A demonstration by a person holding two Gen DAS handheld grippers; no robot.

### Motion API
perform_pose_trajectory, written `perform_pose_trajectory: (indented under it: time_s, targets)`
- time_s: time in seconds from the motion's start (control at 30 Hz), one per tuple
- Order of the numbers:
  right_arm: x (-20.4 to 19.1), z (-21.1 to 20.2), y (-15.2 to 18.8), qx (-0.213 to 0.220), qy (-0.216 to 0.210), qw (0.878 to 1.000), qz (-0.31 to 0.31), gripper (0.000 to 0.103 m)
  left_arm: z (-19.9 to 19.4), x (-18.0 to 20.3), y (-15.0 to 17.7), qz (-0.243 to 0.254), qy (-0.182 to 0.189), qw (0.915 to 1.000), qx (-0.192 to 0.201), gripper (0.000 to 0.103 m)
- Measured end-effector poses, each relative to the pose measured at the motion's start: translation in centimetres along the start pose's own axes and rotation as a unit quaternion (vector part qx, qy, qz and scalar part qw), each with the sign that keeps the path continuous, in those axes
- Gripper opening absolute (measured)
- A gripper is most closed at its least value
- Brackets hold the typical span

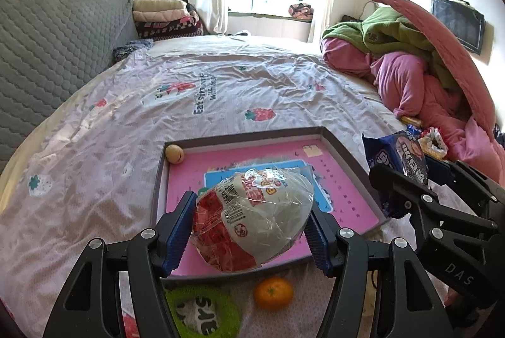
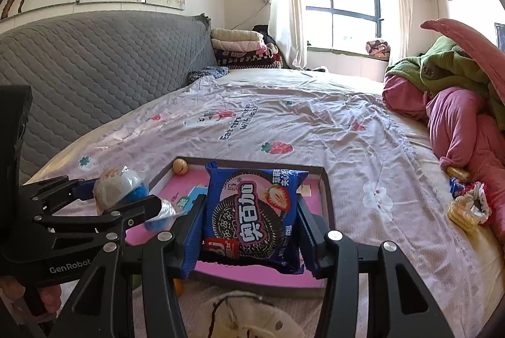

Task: Organize objects

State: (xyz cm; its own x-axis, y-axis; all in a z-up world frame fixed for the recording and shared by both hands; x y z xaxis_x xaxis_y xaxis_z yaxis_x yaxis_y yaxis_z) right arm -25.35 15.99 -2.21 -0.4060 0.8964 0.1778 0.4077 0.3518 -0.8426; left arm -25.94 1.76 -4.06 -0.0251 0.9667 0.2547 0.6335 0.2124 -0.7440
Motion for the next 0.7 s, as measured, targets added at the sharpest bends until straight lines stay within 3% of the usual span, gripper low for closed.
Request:
perform_pose_trajectory:
  time_s: [0.7]
  targets:
    - [1.9,2.2,-2.6,0.007,0.01,1.0,-0.003,0.052,2.1,0.9,-1.7,0.003,0.006,1.0,-0.002,0.066]
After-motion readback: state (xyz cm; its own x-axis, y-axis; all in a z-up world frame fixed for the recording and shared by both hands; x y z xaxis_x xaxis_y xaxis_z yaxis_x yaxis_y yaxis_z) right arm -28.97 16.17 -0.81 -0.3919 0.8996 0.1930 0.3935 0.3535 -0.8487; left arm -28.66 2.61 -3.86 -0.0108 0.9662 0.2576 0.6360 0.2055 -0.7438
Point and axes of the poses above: each gripper's, at about its wrist camera, not at the fingertips, and z roughly the way its jaws point, x to its right, y to its underside, the point moved 10 cm from there along z, roughly the way its jaws point, and after that the axes turned 14 degrees about -z, right-handed, at the moved point
